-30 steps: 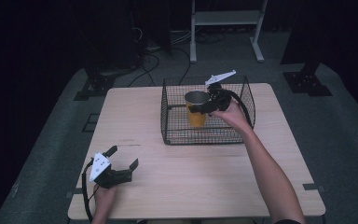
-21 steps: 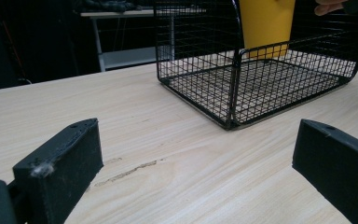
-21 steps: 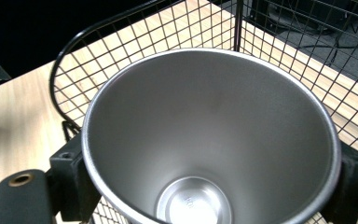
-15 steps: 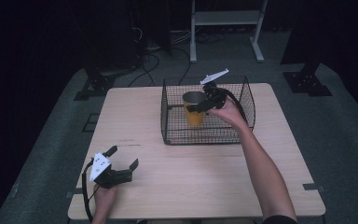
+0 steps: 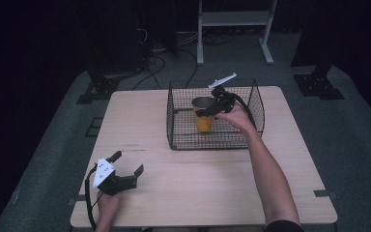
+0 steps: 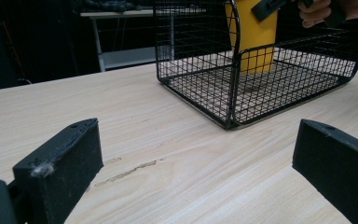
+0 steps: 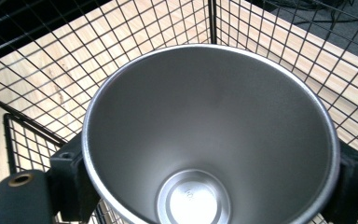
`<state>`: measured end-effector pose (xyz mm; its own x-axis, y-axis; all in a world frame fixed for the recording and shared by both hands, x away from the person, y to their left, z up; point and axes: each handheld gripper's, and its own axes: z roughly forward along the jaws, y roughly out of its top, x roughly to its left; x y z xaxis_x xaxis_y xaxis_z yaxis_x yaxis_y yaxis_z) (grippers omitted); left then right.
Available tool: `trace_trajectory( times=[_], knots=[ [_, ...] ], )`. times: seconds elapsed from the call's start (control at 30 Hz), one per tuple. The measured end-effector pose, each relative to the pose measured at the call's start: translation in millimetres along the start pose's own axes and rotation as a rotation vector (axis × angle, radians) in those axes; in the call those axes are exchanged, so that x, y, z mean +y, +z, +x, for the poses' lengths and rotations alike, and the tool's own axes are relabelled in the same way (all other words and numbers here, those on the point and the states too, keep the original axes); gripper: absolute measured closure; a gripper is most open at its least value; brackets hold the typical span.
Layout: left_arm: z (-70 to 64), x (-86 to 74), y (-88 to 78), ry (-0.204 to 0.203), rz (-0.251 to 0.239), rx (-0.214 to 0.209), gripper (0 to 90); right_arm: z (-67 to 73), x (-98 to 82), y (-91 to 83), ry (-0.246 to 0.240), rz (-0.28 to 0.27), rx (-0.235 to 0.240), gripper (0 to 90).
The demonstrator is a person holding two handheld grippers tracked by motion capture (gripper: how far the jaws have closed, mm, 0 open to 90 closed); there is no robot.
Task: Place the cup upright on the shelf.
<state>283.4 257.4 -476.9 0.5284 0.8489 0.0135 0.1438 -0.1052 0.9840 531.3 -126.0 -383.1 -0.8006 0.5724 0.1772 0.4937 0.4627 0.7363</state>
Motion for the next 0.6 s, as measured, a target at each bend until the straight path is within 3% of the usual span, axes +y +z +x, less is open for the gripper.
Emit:
trace_trajectory(
  times=[0.6],
  knots=[
    [-0.2,0.0,0.0,-0.001,0.0,0.0,0.8,-4.8,-4.9,8.4,0.005,0.045,-0.039,12.3]
  ],
)
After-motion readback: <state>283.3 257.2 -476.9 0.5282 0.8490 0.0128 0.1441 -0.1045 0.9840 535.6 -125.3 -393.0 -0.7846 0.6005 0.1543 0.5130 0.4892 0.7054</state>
